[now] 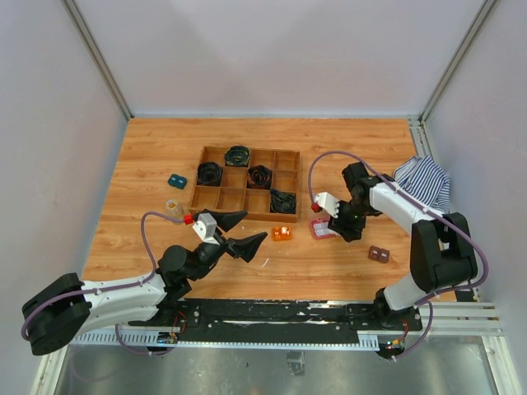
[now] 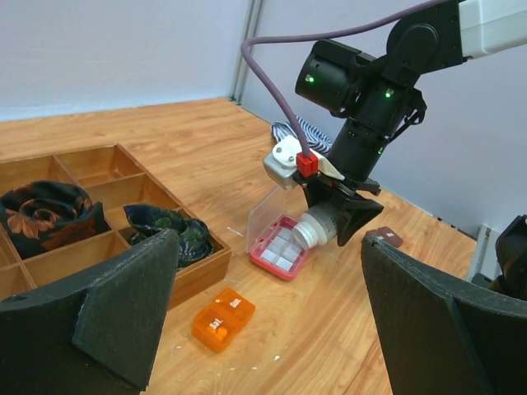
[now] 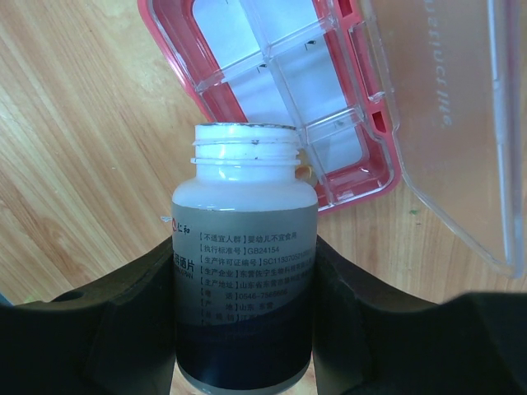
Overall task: Sort the pills into containers
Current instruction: Pour the pill from the pill bottle.
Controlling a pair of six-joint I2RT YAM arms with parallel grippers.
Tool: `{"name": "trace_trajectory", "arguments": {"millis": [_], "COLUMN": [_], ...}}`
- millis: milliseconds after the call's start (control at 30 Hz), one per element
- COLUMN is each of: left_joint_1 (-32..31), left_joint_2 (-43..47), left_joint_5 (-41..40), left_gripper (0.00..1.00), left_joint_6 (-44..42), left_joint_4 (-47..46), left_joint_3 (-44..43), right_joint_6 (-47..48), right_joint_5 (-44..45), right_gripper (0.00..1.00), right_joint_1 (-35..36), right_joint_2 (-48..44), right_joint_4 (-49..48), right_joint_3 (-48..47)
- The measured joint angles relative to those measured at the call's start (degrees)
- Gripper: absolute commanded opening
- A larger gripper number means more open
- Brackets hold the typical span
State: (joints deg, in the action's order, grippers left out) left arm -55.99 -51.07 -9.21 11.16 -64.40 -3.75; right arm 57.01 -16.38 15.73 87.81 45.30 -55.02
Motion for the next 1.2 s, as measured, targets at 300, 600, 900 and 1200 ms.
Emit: {"name": "trace_trajectory", "arguments": {"millis": [300,600,900,1200], "left_joint_1": [0.0,0.0,0.0,0.0], "left_joint_2": [0.1,0.2,0.6,0.7], "left_joint_5": [0.0,0.0,0.0,0.0], "left_gripper": [0.99,0.99,0.99,0.99], "left_joint_6": [0.0,0.0,0.0,0.0], "left_joint_4": [-0.2,-0.3,-0.9,-1.5], "left_joint_3": [0.0,0.1,0.9,1.0], "right_joint_6": [-0.5,-0.9,-1.4,-1.6], "right_joint_5": [1.6,3.1,4.5,5.7], "right_gripper": [0.01,0.01,0.01,0.01], "right_joint_1": [1.1,1.9,3.1,3.4], "right_joint_2": [1.3,2.6,3.6,5.5], "right_joint_4": [1.3,3.2,4.3,5.7], "right_joint_3": [-2.0,-3.1,-4.8,-6.4]}}
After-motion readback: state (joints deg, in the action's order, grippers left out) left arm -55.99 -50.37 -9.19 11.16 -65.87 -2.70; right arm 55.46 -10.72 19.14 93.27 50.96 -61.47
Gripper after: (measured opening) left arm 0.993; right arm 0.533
